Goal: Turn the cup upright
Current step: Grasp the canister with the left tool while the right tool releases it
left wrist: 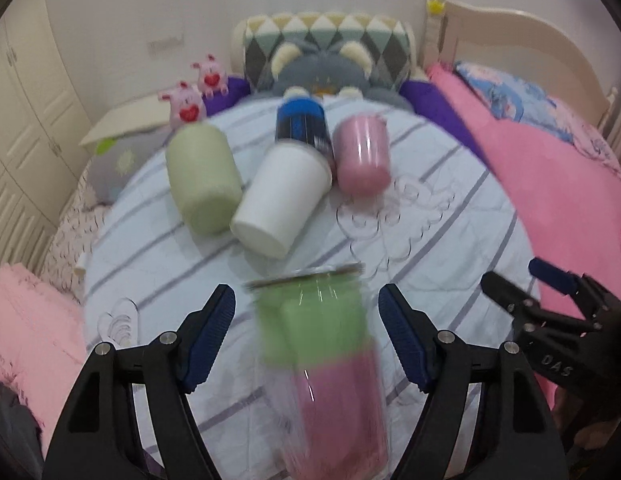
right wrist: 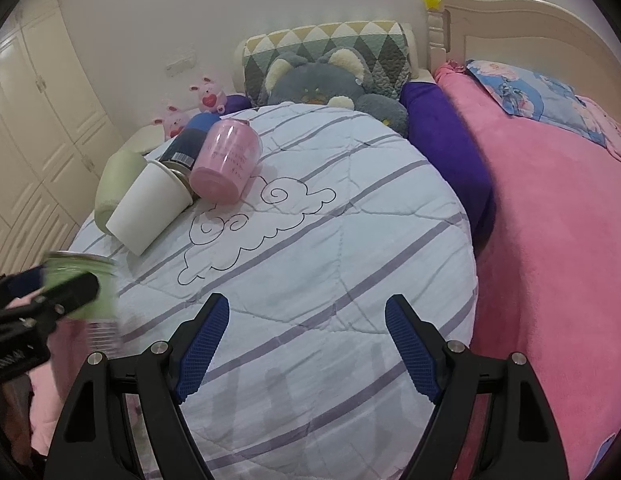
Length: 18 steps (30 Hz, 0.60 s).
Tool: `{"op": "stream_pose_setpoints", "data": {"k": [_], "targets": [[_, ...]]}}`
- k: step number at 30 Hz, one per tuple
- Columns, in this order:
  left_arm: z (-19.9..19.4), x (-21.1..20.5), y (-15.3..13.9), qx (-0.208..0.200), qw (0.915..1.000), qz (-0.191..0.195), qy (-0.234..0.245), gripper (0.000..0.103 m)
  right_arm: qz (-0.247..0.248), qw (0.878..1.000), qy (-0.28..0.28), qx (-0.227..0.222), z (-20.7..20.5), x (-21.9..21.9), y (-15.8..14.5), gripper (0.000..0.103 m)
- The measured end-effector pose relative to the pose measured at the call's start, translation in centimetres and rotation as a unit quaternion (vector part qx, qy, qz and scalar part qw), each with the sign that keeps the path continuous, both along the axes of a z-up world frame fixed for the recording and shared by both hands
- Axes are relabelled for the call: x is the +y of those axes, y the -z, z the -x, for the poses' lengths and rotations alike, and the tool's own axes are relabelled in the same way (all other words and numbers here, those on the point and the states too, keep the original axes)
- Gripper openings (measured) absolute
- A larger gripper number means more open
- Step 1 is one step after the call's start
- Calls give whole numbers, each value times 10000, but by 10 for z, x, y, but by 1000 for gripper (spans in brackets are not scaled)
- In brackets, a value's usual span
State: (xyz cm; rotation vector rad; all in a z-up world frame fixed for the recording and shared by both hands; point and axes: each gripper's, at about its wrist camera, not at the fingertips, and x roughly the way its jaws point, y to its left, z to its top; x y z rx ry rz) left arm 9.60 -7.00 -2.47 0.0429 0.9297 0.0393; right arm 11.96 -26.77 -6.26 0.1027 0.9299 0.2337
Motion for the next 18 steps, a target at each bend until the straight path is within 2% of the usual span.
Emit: {"op": "stream_pose_setpoints", "data": {"k": [2, 4, 8, 10, 11, 13, 18], "targets": [[3, -2, -7, -218, 9997, -113, 60, 76, 22, 10000, 18, -26, 2, 0, -2, 82], [2, -2, -5, -192, 9997, -99, 86, 76, 16, 10000, 29, -45, 3, 0, -4, 82], [-5, 4, 13, 277, 9996, 46, 9, 78, 65, 9999, 20, -82, 6, 2, -6, 82], [-9, 10, 22, 538, 9980, 321, -92, 88, 93, 9999, 23, -68, 7, 3, -5, 82], [-11, 11, 27, 688, 9963, 487, -163, 96, 97, 9999, 34, -49, 6, 2, -4, 82], [-19, 12, 34, 904, 9930, 725, -223, 97, 67, 10000, 23, 19, 3, 2, -2, 82], [-47, 10, 48, 1443, 9846, 823, -543, 97, -31, 10000, 0, -14, -6, -1, -3, 82]]}}
